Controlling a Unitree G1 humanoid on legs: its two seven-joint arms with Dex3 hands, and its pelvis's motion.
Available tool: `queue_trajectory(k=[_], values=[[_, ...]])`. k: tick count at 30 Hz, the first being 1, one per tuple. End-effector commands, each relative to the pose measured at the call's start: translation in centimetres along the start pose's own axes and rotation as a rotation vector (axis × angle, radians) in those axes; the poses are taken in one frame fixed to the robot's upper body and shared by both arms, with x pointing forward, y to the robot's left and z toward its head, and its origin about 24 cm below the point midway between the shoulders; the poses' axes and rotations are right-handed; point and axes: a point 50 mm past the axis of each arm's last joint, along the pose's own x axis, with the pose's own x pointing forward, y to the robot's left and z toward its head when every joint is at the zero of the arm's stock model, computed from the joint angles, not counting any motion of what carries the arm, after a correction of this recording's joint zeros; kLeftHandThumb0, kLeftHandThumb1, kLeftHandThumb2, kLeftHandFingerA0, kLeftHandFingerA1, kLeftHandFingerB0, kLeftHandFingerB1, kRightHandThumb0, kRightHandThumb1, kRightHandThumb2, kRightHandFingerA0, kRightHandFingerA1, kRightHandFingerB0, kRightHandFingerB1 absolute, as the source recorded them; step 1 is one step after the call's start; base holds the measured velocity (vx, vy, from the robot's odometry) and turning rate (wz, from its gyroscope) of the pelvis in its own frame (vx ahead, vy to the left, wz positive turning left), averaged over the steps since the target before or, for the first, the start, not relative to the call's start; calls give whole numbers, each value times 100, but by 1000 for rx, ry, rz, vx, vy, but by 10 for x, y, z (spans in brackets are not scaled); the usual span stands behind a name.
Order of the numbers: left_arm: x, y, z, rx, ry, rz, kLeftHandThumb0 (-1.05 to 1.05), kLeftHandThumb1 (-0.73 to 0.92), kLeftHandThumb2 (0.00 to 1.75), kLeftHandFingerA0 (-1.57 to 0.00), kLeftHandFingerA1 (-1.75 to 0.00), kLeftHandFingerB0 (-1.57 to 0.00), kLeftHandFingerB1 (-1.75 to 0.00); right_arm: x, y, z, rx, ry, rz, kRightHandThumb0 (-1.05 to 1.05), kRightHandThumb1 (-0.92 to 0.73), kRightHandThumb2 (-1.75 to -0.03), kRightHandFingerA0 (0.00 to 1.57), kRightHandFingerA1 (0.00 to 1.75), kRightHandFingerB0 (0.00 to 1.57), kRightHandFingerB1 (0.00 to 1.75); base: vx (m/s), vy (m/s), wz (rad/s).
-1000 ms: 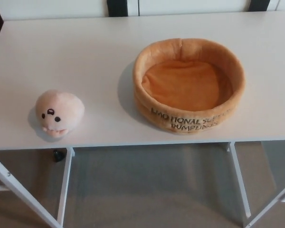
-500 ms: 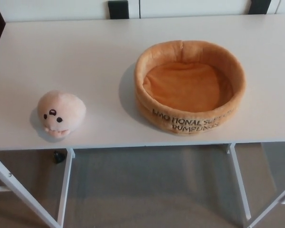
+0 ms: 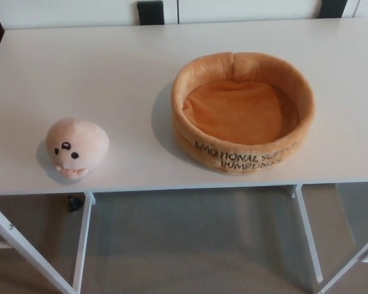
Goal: The robot walks towards a table in front, picks a dumpling toy with left hand and puts it in an orange round plate
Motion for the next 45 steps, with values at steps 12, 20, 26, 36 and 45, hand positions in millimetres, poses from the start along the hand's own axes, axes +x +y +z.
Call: queue_trajectory(k=[12,20,26,36,45], values=[[-198,152,185,169,-1299,305,-31,53,57,-41,-35,-34,-32,0,-7,-3,-1,33,-23,-39,-62,-58,85,54,46,39,0,0,0],[-189,190,255,267,-1431,421,-42,45,66,-19,-55,-22,-43,0,-4,-3,-1,34,-23,-39,-62,-59,89,55,45,39,0,0,0],[-174,211,292,396,-1386,502,-42,36,97,-1,-54,-2,-53,1,-6,-1,-7,26,-27,-40,-62,-59,90,56,46,39,0,0,0],[-143,222,329,477,-1225,502,-39,32,93,0,-52,-2,-51,0,-6,-2,-3,31,-29,-41,-62,-59,90,56,42,39,0,0,0],[-121,228,339,652,-980,401,-28,34,87,0,-48,0,-47,0,-7,-2,-11,29,-31,-42,-61,-59,91,57,41,41,0,0,0]])
